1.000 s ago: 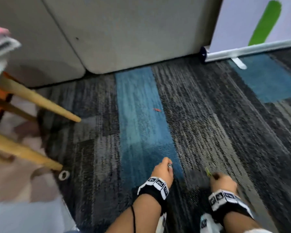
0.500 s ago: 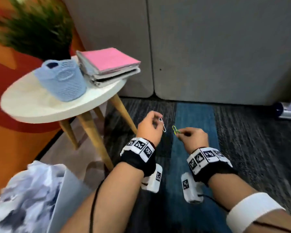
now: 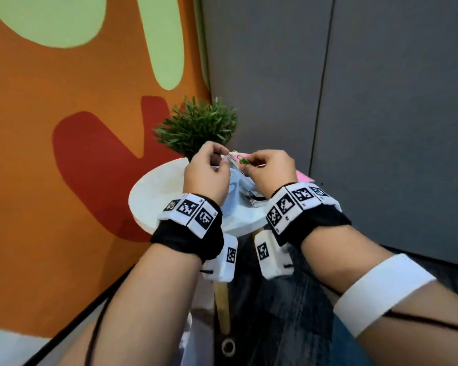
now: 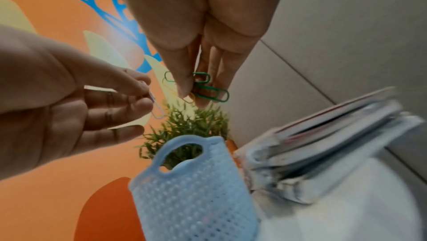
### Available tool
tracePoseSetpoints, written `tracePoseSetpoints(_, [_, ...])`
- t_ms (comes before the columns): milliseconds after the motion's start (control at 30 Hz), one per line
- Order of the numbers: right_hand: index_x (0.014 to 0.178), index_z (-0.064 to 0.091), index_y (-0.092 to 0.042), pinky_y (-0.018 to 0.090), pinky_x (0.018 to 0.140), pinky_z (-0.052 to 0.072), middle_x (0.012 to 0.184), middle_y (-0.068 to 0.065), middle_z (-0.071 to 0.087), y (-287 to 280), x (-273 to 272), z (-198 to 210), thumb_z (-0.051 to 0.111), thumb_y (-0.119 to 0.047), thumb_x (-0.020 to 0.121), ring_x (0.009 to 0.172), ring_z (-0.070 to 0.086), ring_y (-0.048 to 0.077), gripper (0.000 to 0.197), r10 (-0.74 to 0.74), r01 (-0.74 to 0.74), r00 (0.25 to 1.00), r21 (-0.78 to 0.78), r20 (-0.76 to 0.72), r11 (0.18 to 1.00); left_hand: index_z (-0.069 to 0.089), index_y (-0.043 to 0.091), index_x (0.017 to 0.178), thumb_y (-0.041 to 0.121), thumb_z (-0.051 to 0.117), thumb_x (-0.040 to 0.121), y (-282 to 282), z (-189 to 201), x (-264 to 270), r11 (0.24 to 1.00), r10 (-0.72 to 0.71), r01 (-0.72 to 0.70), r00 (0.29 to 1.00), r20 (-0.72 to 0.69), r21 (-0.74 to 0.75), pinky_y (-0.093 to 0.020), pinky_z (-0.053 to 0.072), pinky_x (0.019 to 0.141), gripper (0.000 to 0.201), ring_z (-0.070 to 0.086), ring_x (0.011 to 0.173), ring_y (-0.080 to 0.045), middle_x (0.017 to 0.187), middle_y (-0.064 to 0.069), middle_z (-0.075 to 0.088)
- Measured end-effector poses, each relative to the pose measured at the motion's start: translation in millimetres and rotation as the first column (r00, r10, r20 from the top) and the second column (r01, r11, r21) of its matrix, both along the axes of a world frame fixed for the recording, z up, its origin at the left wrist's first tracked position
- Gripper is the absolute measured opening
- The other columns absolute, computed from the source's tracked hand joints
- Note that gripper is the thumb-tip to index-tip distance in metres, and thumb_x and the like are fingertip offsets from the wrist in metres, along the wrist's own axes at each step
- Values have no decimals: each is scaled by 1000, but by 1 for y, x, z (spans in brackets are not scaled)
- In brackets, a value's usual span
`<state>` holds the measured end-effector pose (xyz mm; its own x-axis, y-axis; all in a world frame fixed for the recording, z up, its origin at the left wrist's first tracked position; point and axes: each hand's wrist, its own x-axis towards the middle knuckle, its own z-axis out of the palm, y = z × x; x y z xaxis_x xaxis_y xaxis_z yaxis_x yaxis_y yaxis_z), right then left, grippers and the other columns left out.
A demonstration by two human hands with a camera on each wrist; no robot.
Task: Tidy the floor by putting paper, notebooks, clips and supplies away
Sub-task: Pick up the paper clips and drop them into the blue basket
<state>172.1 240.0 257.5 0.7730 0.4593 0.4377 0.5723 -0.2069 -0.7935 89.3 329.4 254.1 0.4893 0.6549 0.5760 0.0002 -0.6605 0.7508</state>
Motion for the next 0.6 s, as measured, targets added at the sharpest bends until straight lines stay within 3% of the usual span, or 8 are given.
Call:
tracePoseSetpoints(100, [91,74,-13,18,71,42,84,1,69,26,-6,11,69,-13,80,77,58,11,12,42,-39,999,-92,25,995,58,23,86,6,54,87,23,7,-9,999,29,-29,999,-14,-12,-31,52,74,17,67,77,-26,68,9,54])
tracePoseSetpoints(200, [98,71,-14,22,75,43,87,2,68,49,-11,8,69,-15,81,84,60,17,17,51,-41,997,-182,51,983,62,20,91,6,54,88,40,3,-13,999,42,-42,996,-78,0,-24,46,69,16,64,77,-23,72,8,55])
tracePoseSetpoints(333, [94,64,-17,26,71,46,74,-2,57,64,-13,-4,69,-11,78,79,57,20,18,32,-10,997,-305,67,952,63,18,98,7,53,88,50,-9,-10,998,65,-63,982,-176,16,-23,41,68,18,59,79,-21,77,3,58])
tracePoseSetpoints(433, [90,66,-17,35,80,53,86,6,67,67,-13,-9,66,-14,80,85,63,24,10,38,-3,994,-338,98,941,60,20,105,9,53,88,51,-15,-8,998,60,-63,975,-216,-9,-27,47,73,22,62,86,-24,83,-1,63])
tracePoseSetpoints(500, [92,70,-17,33,82,53,94,8,71,66,-13,-11,64,-17,84,89,65,24,10,51,-9,993,-349,111,937,58,20,109,9,54,87,52,-15,-7,998,55,-58,972,-230,-9,-29,49,78,24,62,91,-24,94,-2,66])
tracePoseSetpoints(600, [96,72,-18,24,74,46,97,6,70,60,-14,-12,63,-21,86,81,59,16,13,53,-23,993,-273,103,962,59,19,106,12,56,87,49,-12,-11,994,91,-76,967,-238,73,-27,43,81,20,57,100,-25,111,-3,57])
